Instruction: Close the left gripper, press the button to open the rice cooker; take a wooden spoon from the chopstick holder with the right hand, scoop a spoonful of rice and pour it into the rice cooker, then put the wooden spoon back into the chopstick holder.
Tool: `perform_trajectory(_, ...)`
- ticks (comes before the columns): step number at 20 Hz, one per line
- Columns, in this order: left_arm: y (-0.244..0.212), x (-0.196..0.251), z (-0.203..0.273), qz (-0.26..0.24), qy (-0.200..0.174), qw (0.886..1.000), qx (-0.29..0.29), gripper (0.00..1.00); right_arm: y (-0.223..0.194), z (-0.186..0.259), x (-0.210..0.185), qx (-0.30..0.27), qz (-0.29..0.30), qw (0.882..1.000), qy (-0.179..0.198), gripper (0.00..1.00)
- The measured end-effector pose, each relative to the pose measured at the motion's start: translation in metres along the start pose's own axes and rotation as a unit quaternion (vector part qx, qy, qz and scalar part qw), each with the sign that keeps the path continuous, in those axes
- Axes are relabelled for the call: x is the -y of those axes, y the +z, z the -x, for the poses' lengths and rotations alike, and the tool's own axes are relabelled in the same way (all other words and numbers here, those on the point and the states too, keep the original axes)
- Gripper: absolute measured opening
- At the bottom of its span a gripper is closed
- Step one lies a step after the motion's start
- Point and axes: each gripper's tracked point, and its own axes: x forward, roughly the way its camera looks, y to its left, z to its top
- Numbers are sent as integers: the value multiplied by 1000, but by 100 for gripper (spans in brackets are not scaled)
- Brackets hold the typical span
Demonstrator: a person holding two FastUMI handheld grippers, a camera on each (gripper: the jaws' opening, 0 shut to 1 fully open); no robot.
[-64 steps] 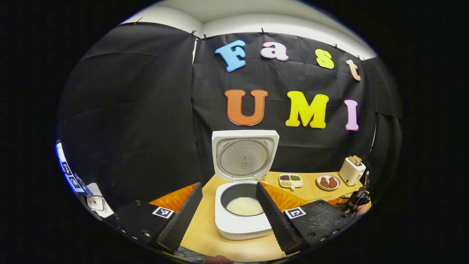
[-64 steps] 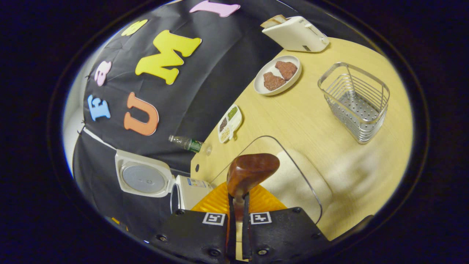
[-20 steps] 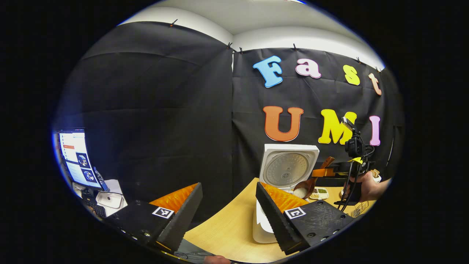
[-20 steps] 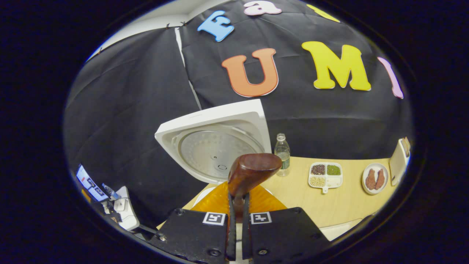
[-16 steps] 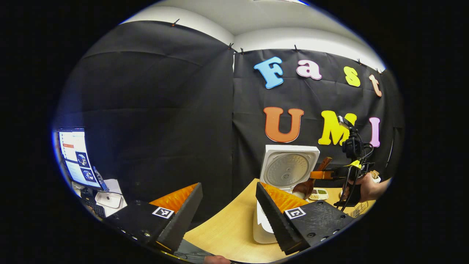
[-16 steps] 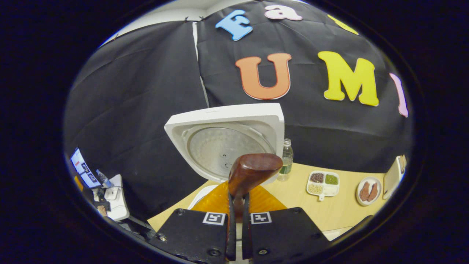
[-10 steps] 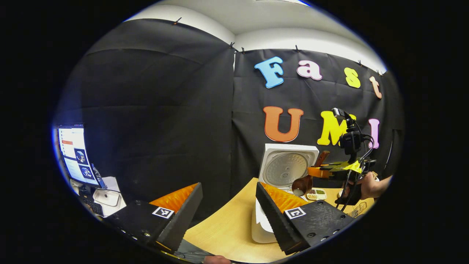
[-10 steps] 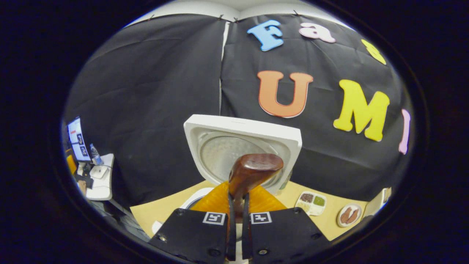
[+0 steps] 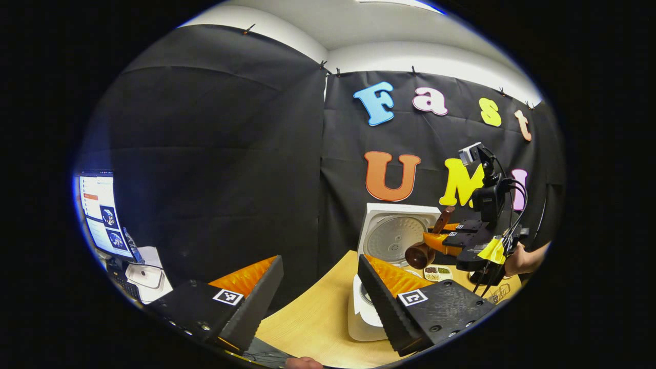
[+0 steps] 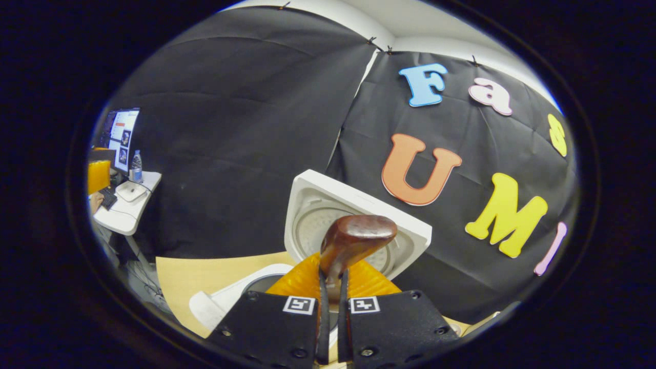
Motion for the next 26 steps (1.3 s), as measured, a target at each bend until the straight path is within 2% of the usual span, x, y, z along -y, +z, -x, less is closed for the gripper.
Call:
perform_trajectory(6, -6, 5, 0, -13, -15, 1000, -5, 94, 6, 8, 8, 3, -38, 999, -3, 11)
perform_trajectory(8, -4, 8, 3, -20, -20, 1000, -2, 94, 9, 14, 18, 7, -79, 997, -5, 11)
perform_trajectory(10, -2, 16, 4, -22, -25, 999, -1, 94, 13, 24, 28, 10, -145, 989, 2, 11)
perform_trajectory(13, 1, 31, 3, -22, -36, 999, -2, 94, 13, 48, 56, 8, -267, 964, 5, 11)
perform_trajectory(16, 6, 58, 5, -25, -58, 998, 2, 94, 9, 81, 84, 11, -378, 926, 8, 12)
perform_trajectory(21, 4, 111, 16, -23, -103, 994, 6, 94, -21, 159, 149, 17, -491, 870, -25, 12)
perform_trajectory(23, 0, 129, 14, -23, -114, 993, 1, 94, -42, 190, 173, 16, -508, 860, -46, 11)
perform_trajectory(26, 1, 161, 12, -16, -138, 990, 0, 94, -81, 235, 214, 14, -514, 852, -96, 12)
